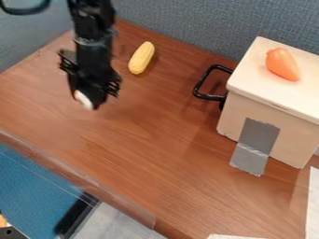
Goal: Move the sushi to the bottom center of the table
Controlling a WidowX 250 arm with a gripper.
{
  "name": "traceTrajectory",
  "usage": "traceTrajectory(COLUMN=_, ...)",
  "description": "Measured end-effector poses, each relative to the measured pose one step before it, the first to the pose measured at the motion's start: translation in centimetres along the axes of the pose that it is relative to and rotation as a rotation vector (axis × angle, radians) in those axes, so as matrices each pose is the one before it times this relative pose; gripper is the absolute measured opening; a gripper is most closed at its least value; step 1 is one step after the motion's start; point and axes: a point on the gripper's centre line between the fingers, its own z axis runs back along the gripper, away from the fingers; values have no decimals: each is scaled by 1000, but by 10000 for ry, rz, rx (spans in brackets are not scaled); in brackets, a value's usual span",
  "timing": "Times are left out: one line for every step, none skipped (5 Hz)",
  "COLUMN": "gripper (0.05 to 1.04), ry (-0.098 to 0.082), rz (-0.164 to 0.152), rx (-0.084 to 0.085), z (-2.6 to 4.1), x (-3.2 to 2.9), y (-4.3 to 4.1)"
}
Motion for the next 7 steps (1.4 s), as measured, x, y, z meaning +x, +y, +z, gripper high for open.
traceTrajectory(gripper=509, ry=240, rz=-1031, rx=-269, z=-859, x=-1599, y=-4333)
traceTrajectory(gripper=509, ry=44, rz=-616, rx=-95, z=-265, x=-1433, y=-2274)
traceTrajectory(gripper=509, ry=290, rz=-746, rx=-123, z=-610, x=-1210, y=-2807)
traceTrajectory(gripper=588, ry=58, rz=376, rx=28, z=-177, x=-333, y=-185)
traceTrajectory(gripper=890, ry=199, rz=751, rx=117, z=66, x=-203, y=227)
traceTrajectory(gripper=1009, ry=-298, rz=855, rx=-67, z=1583, x=291, y=1029)
traceTrajectory(gripper=1004, ry=-573, rz=566, rx=-55, z=2972, x=333, y=703)
